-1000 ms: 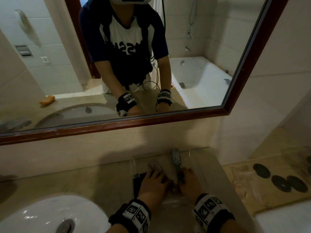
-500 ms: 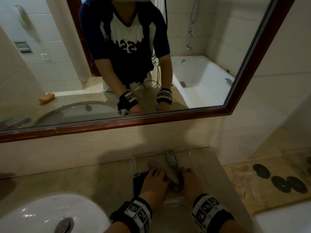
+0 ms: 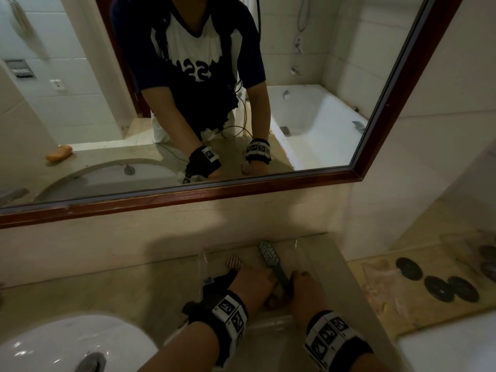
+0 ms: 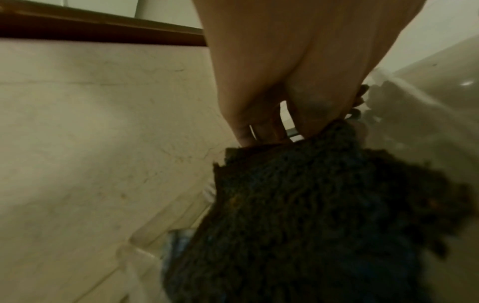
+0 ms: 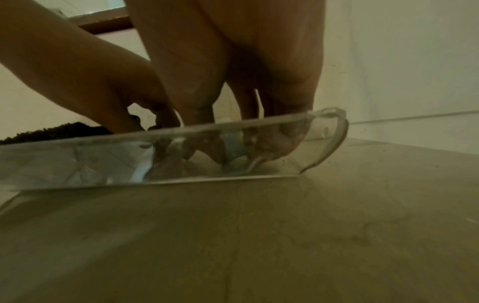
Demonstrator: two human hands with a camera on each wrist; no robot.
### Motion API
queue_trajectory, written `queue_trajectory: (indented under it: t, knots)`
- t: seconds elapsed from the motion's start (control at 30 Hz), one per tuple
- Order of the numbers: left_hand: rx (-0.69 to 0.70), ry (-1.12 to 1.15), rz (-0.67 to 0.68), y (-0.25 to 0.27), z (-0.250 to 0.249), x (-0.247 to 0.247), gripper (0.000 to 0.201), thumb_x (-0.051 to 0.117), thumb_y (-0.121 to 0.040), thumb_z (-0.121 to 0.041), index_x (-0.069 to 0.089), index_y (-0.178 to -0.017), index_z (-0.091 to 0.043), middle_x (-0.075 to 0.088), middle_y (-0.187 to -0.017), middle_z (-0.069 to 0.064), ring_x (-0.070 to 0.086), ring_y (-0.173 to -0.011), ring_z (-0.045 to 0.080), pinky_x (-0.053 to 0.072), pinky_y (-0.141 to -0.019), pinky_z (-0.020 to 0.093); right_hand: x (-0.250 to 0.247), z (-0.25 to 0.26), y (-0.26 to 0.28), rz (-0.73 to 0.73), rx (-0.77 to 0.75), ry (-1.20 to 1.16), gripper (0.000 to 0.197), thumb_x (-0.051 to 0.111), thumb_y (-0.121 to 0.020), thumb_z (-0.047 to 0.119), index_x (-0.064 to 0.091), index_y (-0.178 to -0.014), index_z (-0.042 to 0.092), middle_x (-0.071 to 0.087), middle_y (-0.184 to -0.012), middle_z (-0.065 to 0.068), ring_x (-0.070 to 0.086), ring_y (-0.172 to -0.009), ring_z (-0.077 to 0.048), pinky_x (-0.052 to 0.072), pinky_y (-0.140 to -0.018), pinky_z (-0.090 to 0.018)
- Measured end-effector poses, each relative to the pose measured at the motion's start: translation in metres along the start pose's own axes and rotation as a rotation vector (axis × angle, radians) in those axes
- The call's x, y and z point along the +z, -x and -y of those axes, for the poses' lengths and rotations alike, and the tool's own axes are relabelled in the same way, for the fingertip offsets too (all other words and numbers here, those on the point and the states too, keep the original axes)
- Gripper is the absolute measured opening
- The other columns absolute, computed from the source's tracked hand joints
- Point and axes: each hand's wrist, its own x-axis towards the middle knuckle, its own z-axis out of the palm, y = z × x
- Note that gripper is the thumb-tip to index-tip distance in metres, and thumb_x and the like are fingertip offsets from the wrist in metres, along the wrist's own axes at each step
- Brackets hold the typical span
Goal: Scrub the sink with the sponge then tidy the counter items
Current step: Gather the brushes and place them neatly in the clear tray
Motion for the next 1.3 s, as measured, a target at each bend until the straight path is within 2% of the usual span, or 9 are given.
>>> queue_trajectory:
  t: [0.1, 0.2, 0.33, 0.43, 0.63, 0.73, 0.97, 1.13, 1.3]
  knots:
    - [0.032, 0.010, 0.009, 0.001, 0.002, -0.006, 0.037, 0.043, -0.098, -0.006, 0.045, -0.135, -0.003, 0.046, -0.135, 0.023, 0.054, -0.115, 0.039, 0.040, -0.068, 0.039, -0.002, 0.000, -0.002, -0.015, 0.020, 0.005, 0.042, 0.058, -0.088, 0.032, 0.047, -0.120, 0.007, 0.052, -0.123, -0.011, 0.056, -0.111, -0.027, 0.046, -0.087, -0.031]
    - [0.050, -0.028, 0.057, -0.003, 0.002, -0.004, 0.039, 0.039, -0.101, -0.012, 0.043, -0.140, -0.011, 0.048, -0.134, 0.022, 0.051, -0.119, 0.039, 0.043, -0.094, 0.042, -0.006, -0.001, -0.003, -0.024, 0.050, -0.012, 0.044, 0.060, -0.087, 0.033, 0.047, -0.120, 0.007, 0.052, -0.125, -0.011, 0.054, -0.114, -0.026, 0.045, -0.091, -0.029]
    - [0.061, -0.133, 0.017, -0.014, 0.004, 0.009, 0.039, 0.044, -0.099, -0.029, 0.052, -0.133, -0.012, 0.051, -0.132, 0.020, 0.046, -0.125, 0.036, 0.028, -0.109, 0.044, -0.012, -0.001, -0.001, -0.019, 0.061, -0.043, 0.037, 0.059, -0.088, 0.028, 0.049, -0.117, 0.007, 0.053, -0.123, -0.012, 0.055, -0.114, -0.027, 0.045, -0.090, -0.029]
    - [0.057, -0.161, -0.015, -0.021, 0.001, 0.018, 0.039, 0.044, -0.099, -0.033, 0.057, -0.128, -0.010, 0.053, -0.130, 0.020, 0.045, -0.125, 0.035, 0.028, -0.109, 0.043, -0.014, 0.000, 0.002, -0.021, 0.051, -0.068, 0.016, 0.059, -0.087, 0.025, 0.045, -0.088, 0.018, 0.054, -0.113, -0.012, 0.056, -0.112, -0.027, 0.045, -0.084, -0.028]
    - [0.092, -0.276, -0.036, -0.028, 0.004, 0.016, 0.036, 0.047, -0.098, -0.022, 0.057, -0.129, -0.007, 0.050, -0.136, 0.019, 0.040, -0.130, 0.034, 0.024, -0.114, 0.044, -0.014, 0.002, 0.002, -0.003, 0.035, -0.096, 0.023, 0.063, -0.084, 0.030, 0.043, -0.080, 0.020, 0.048, -0.098, -0.007, 0.056, -0.110, -0.026, 0.042, -0.078, -0.028]
    - [0.088, -0.264, -0.044, -0.028, 0.011, 0.016, 0.035, 0.045, -0.098, -0.018, 0.058, -0.129, -0.009, 0.049, -0.135, 0.018, 0.038, -0.131, 0.035, 0.022, -0.115, 0.045, -0.011, 0.003, 0.000, -0.004, 0.040, -0.097, 0.047, 0.059, -0.086, 0.030, 0.020, -0.061, 0.025, 0.035, -0.078, 0.003, 0.055, -0.102, -0.026, 0.034, -0.071, -0.026]
    - [0.076, -0.218, -0.062, -0.025, 0.012, 0.023, 0.037, 0.042, -0.100, -0.020, 0.053, -0.135, -0.013, 0.040, -0.144, 0.019, 0.030, -0.137, 0.036, 0.018, -0.117, 0.045, -0.007, 0.004, 0.000, -0.038, 0.014, -0.124, 0.047, 0.060, -0.085, 0.030, 0.019, -0.061, 0.026, 0.038, -0.088, -0.001, 0.039, -0.081, -0.017, 0.029, -0.053, -0.023]
    - [0.011, -0.093, -0.116, -0.017, 0.009, 0.024, 0.040, 0.043, -0.098, -0.031, 0.057, -0.130, -0.011, 0.037, -0.145, 0.019, 0.026, -0.139, 0.035, 0.017, -0.116, 0.046, -0.006, 0.003, 0.000, -0.052, 0.004, -0.137, 0.045, 0.057, -0.087, 0.031, 0.021, -0.061, 0.026, 0.041, -0.091, -0.003, 0.039, -0.081, -0.017, 0.033, -0.068, -0.025]
    - [-0.076, 0.082, -0.130, -0.012, 0.010, 0.020, 0.058, 0.056, -0.093, -0.032, 0.036, -0.145, -0.016, 0.021, -0.155, 0.018, 0.022, -0.143, 0.036, 0.027, -0.116, 0.047, -0.008, 0.003, 0.001, -0.060, 0.010, -0.145, 0.042, 0.056, -0.087, 0.031, 0.024, -0.061, 0.025, 0.043, -0.088, -0.003, 0.041, -0.079, -0.018, 0.029, -0.052, -0.022]
